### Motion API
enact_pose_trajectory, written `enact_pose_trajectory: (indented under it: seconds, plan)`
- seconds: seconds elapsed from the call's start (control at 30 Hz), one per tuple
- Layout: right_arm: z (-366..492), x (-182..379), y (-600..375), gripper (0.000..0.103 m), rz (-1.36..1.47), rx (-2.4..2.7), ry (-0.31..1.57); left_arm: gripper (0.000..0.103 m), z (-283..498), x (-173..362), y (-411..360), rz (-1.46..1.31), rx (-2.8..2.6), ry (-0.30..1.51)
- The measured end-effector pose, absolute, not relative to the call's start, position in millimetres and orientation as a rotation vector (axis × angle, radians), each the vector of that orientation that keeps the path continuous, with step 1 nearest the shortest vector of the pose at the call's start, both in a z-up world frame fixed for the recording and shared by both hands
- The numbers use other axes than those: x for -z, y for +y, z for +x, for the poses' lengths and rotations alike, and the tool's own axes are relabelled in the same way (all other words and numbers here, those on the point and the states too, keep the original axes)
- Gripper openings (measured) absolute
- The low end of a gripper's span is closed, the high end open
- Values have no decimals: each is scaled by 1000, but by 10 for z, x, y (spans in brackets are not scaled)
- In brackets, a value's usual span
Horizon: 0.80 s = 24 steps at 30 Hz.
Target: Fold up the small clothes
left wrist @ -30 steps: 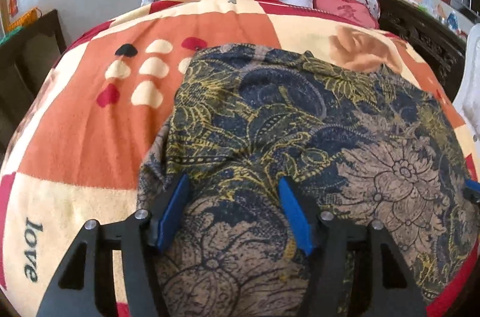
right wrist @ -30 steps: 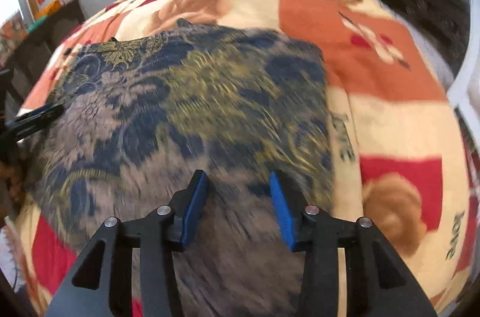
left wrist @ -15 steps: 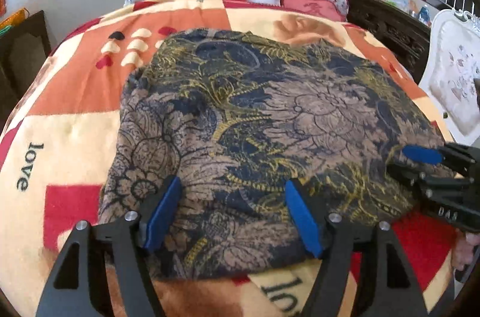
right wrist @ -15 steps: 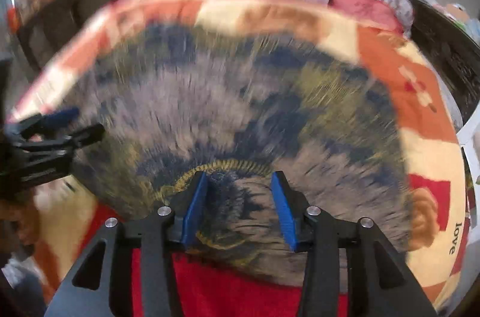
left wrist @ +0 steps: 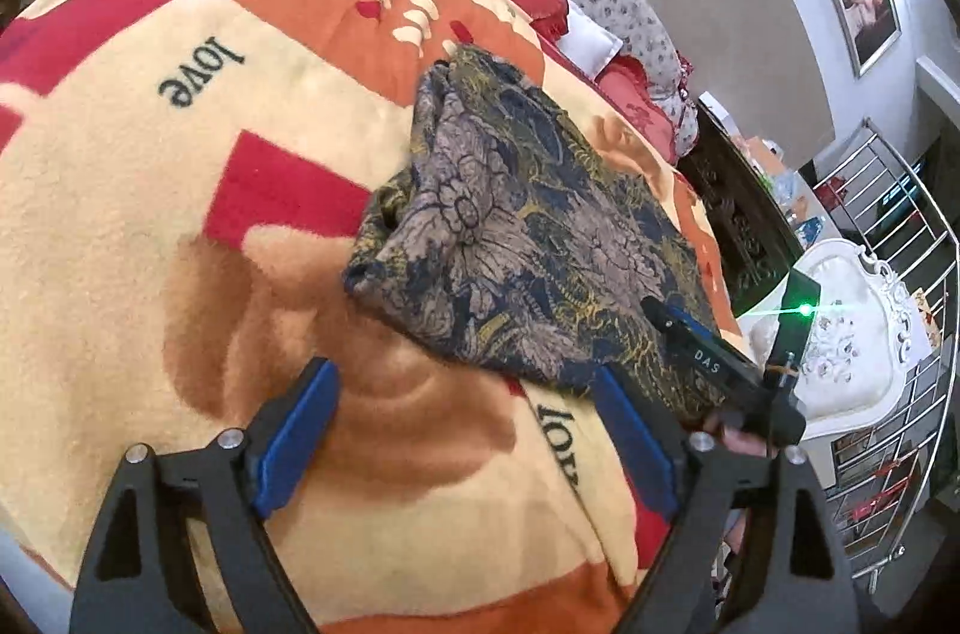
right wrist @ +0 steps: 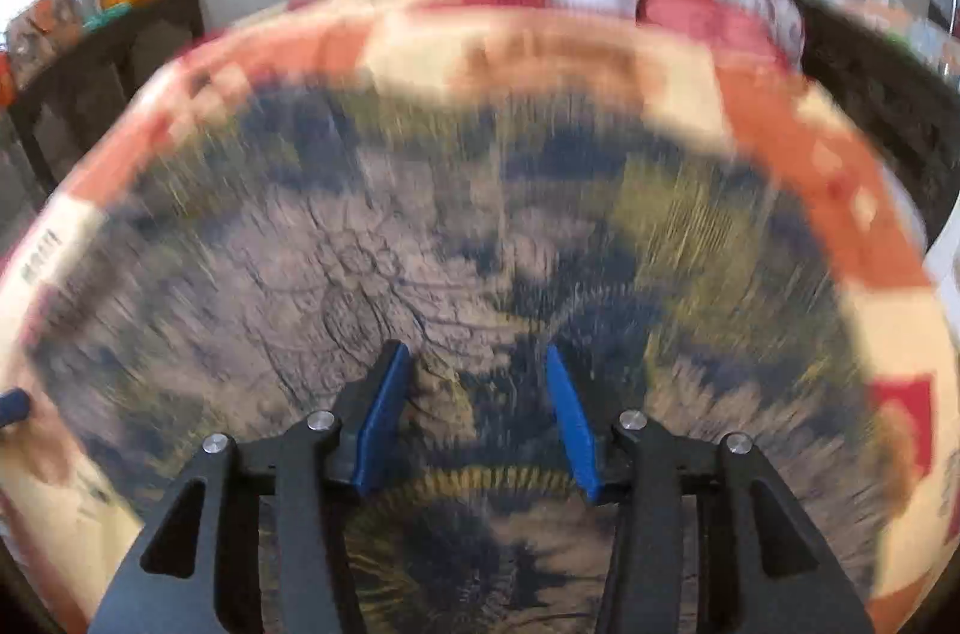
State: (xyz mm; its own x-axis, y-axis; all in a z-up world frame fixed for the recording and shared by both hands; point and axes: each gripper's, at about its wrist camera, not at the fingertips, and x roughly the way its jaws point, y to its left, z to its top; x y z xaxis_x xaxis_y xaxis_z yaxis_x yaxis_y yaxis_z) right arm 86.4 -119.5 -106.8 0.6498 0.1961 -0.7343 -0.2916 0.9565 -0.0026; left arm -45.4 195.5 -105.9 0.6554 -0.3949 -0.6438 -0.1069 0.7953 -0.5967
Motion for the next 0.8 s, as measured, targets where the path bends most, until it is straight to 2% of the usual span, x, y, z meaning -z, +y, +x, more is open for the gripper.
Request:
enact_pose_trajectory:
  seconds: [0.2,0.37,0.5,0.53,0.57,0.67,0.8]
  plan:
    - [856,1080,-1228,69,-103,-298,824,99,-133,1150,1922,-777,232,849]
    - [854,1082,-1214,69,-119,-290,822,98,-3,1180,2062,-915,207,795]
    - [843,1081,-1204,69,-120,-290,821,96,-68,1161,1886,-887,241,798]
    - [860,1089,-1199,69,-122,-289,820,93,-49,1136,1822,-835,252,809]
    - [860,1090,-1197,69,-123,-288,819,84,-35,1124,1852,-816,231,800]
    - [859,1091,-1196,69,-122,-288,820,70,11,1243,2137,-939,146,776]
    - [857,1092,-1198,69,-124,-288,820,68,29,1197,2043,-881,160,811]
